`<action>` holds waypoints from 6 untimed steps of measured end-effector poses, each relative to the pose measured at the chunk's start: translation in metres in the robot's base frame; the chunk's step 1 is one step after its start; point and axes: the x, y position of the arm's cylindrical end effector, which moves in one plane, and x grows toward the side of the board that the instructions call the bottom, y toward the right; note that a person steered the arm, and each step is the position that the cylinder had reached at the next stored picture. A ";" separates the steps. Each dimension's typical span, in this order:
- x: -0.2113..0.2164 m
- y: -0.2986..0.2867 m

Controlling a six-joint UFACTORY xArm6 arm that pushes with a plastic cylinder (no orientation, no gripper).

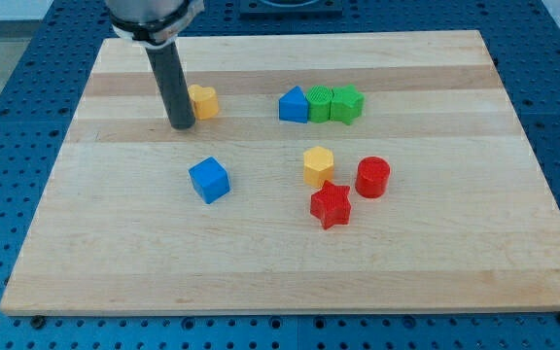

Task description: Push the heart near to the triangle

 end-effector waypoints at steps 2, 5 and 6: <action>-0.026 -0.014; -0.024 0.038; -0.018 0.051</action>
